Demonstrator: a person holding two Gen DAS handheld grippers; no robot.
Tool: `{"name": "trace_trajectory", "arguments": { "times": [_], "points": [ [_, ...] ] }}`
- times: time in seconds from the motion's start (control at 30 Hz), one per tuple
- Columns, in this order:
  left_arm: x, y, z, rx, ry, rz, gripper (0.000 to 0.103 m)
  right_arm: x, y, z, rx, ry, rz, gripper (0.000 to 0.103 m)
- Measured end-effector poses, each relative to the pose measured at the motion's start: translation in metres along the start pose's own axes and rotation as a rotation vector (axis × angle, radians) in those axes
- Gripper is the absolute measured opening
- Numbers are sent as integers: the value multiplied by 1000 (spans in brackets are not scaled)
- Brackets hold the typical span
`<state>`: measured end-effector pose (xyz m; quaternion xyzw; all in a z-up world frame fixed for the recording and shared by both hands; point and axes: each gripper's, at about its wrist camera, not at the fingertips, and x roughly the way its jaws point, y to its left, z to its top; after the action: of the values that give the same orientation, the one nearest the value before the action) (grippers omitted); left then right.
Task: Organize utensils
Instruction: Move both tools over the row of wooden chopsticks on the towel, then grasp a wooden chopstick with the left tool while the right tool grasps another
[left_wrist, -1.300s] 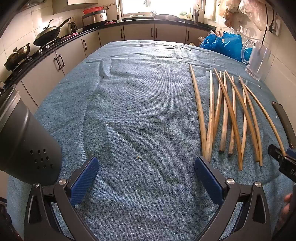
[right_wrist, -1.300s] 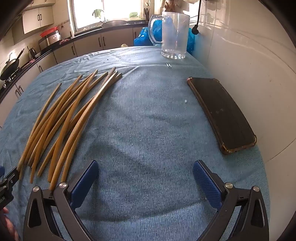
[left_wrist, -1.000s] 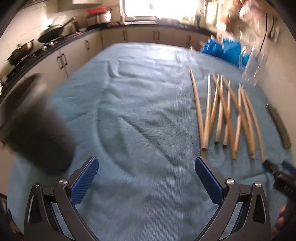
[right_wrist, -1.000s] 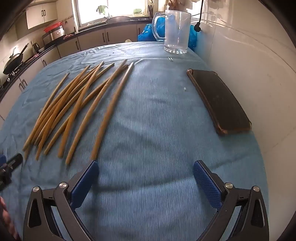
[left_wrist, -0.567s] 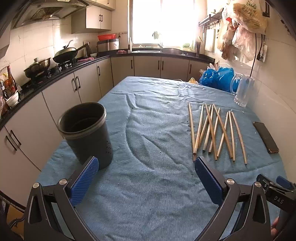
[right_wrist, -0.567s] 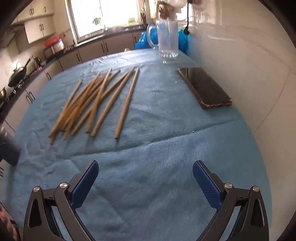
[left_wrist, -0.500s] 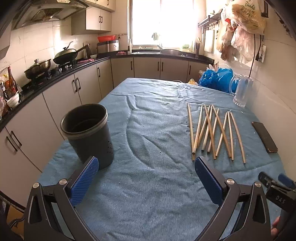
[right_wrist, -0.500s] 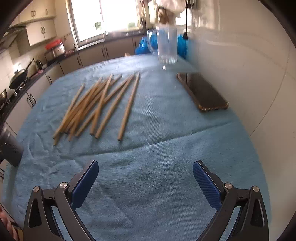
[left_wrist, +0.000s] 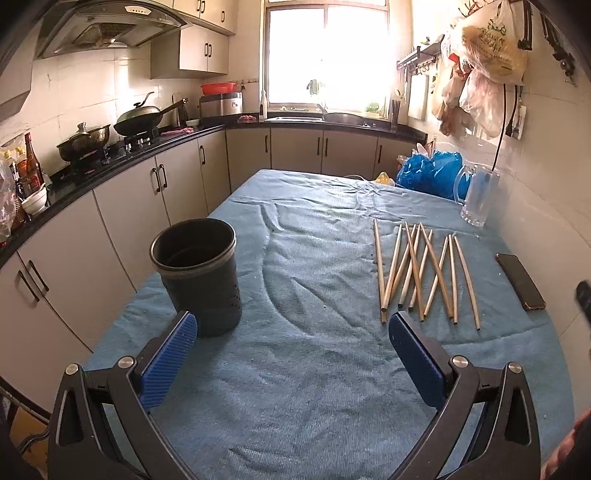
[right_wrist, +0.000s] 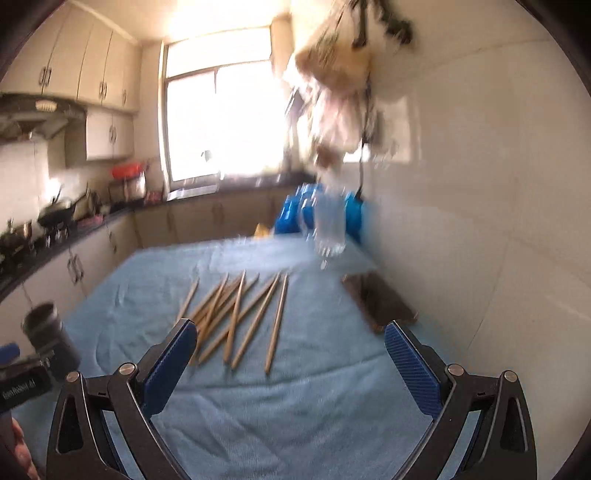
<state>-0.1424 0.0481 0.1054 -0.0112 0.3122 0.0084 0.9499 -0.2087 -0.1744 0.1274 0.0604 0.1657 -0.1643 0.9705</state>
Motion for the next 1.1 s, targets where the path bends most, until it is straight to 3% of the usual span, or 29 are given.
{"name": "trace_trajectory", "arguments": {
  "times": [0.1,0.5,0.77,0.83,0.93,1.1],
  "points": [
    [-6,-1,0,1,-12,-2,103,-5,-5,3,20,-47,-30,103],
    [-9,-3,3,18,-22,-9,103,-2,-11,-1,11,-7,1,103],
    [18,-20,32,33,49,-95,103,47,-16,-4,-35,177,73,103],
    [37,-31,46,15,99,-135,103,66,-19,-2,-41,226,80,103],
    [63,-49,61,7,130,-139,102,95,-25,-3,-35,291,107,102],
    [119,-76,81,-17,225,-188,78,152,-34,0,-18,399,155,84]
  ]
}}
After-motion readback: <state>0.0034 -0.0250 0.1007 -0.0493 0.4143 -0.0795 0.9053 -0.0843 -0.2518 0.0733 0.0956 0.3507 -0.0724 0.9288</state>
